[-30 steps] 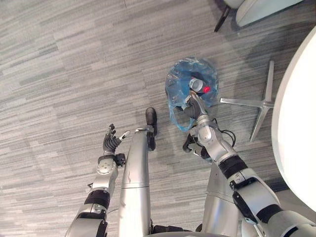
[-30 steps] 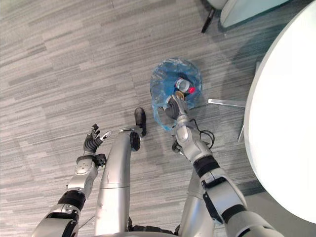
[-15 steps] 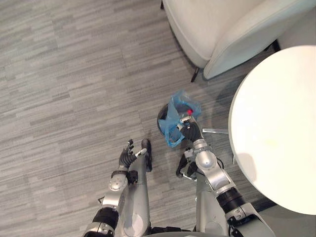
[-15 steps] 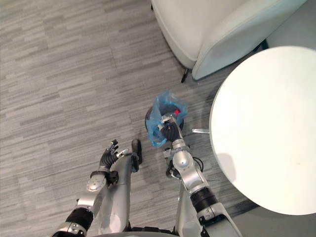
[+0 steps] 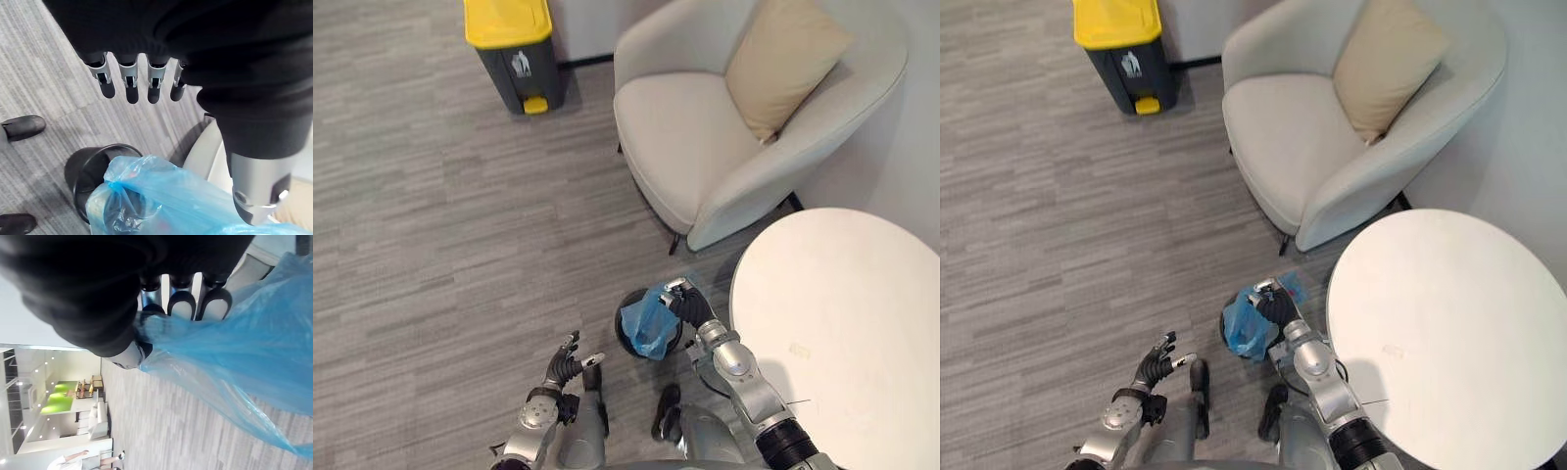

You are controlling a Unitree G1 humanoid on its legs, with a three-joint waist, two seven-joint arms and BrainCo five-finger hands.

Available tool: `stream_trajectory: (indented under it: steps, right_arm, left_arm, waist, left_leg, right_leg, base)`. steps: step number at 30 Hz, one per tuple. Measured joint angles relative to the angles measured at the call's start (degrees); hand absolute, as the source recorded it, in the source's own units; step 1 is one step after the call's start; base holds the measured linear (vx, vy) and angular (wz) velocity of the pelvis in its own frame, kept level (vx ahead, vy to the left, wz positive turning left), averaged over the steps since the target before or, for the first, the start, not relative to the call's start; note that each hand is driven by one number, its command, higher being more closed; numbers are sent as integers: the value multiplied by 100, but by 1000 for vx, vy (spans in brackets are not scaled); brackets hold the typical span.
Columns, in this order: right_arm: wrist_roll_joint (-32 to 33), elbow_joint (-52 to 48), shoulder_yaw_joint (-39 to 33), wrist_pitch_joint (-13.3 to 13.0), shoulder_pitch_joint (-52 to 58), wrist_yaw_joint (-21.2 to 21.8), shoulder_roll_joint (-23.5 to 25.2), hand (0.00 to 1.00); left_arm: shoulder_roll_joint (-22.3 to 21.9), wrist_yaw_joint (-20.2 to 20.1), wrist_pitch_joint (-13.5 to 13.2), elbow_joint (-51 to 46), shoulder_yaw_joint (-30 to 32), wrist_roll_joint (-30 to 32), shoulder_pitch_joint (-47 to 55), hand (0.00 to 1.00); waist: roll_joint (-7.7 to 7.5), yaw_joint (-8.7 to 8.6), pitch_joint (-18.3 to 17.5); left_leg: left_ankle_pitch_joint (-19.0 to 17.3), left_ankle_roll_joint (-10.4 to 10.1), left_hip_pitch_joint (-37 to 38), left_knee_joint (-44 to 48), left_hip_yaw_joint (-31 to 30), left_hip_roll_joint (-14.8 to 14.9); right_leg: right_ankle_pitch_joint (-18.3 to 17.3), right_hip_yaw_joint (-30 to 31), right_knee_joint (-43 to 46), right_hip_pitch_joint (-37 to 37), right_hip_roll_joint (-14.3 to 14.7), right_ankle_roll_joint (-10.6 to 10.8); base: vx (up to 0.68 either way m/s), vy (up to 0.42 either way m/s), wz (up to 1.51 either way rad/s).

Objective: Gather rubbish on tea table into small bin, then transfer packed bag to large trash can.

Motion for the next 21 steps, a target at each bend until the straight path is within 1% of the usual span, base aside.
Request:
stream_trajectory:
  steps: [3,5,8,13,17,21]
  right_arm:
    - [1,-248,-28,-18,48,133,-31,100]
    - [6,-363,-54,-28,68,139,-31,100]
    - [143,-385,-102,-34,68,139,-31,100]
    - [423,-387,-98,-34,67,151,-39,100]
    - [692,-424,-81,-34,66,256,-102,100]
    - [1057,-813,8,-37,10,323,-273,100]
  left_arm:
    - [42,-22,-12,-348,3,134,190,0]
    - [72,-42,-16,-579,5,135,306,0]
    - [108,-91,-23,-951,13,136,474,0]
    - [117,-91,-45,-1629,24,134,737,0]
    - [124,-89,-149,-2239,24,152,939,0]
    - [126,-42,-276,-2729,34,414,1019,0]
  waist:
    - [93,2,-141]
    - [126,2,-256]
    - [161,8,-333]
    - [188,18,-378]
    - [202,25,-435]
    - [307,29,-559]
  left_leg:
    - [43,-14,380,-303,35,-20]
    - [94,-11,504,-465,38,-39]
    - [125,-3,720,-635,53,-58]
    - [142,20,889,-700,72,-82]
    - [142,22,988,-731,60,-89]
    - [184,55,1086,-849,45,-94]
  right_leg:
    - [101,1,-364,386,70,49]
    - [136,-5,-495,502,92,53]
    - [193,8,-653,699,154,59]
    - [270,64,-791,877,163,72]
    - [271,86,-784,957,162,72]
    - [287,94,-778,994,180,63]
  base:
    - [106,24,-4]
    - [64,9,-1]
    - [38,1,-2]
    - [6,18,-4]
    - [-8,5,0]
    - [0,0,0]
